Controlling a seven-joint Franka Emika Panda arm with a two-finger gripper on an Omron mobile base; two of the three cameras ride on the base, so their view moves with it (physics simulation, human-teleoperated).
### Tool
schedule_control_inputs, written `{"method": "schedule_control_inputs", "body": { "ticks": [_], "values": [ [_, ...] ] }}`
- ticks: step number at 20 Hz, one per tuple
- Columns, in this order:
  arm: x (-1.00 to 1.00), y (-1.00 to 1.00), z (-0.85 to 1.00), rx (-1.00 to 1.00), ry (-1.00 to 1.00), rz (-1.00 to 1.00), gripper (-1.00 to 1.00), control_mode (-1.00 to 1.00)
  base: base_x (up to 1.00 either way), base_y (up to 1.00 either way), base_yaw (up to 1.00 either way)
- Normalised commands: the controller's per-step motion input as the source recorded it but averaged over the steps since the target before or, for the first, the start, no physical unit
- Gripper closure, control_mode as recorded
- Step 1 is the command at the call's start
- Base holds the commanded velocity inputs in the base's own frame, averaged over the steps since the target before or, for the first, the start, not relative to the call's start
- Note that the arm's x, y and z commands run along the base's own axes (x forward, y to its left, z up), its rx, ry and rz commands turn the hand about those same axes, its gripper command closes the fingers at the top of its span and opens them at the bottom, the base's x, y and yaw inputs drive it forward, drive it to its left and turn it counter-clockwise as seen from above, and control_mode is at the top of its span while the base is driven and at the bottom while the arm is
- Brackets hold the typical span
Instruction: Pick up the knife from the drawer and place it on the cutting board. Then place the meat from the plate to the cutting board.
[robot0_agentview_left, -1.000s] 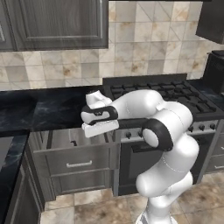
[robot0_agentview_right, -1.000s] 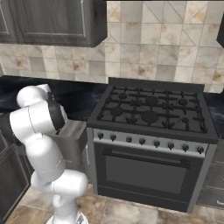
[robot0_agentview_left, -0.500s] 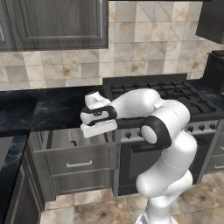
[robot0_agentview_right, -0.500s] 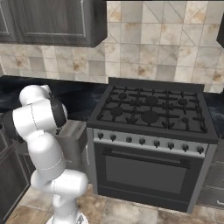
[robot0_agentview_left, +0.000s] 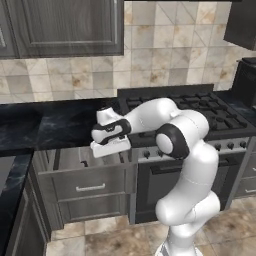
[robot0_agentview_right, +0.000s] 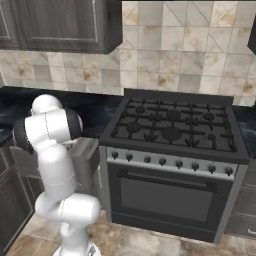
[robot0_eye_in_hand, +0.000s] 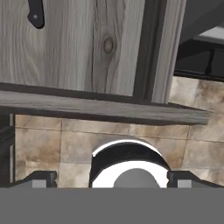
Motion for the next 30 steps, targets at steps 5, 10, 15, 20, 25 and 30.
{"method": "schedule_control_inputs", "body": {
  "ticks": [5,10,15,20,25,30],
  "values": [
    [0.37,0.07,-0.37,0.07,0.0,-0.08,-1.0,-1.0,0.0,0.0,0.0],
    [0.43,0.05,-0.39,0.04,0.0,-0.06,-1.0,-1.0,0.0,0.0,0.0],
    [0.48,0.1,-0.22,0.0,0.0,-0.06,-1.0,-1.0,0.0,0.0,0.0],
    [0.49,0.19,-0.1,0.0,0.0,-0.03,-1.0,-1.0,0.0,0.0,0.0],
    [0.29,0.2,-0.28,-0.04,0.01,0.0,-1.0,-1.0,0.0,0.0,0.0],
    [0.02,0.07,-0.58,-0.04,0.06,0.0,-1.0,-1.0,0.0,0.0,0.0]
  ]
}}
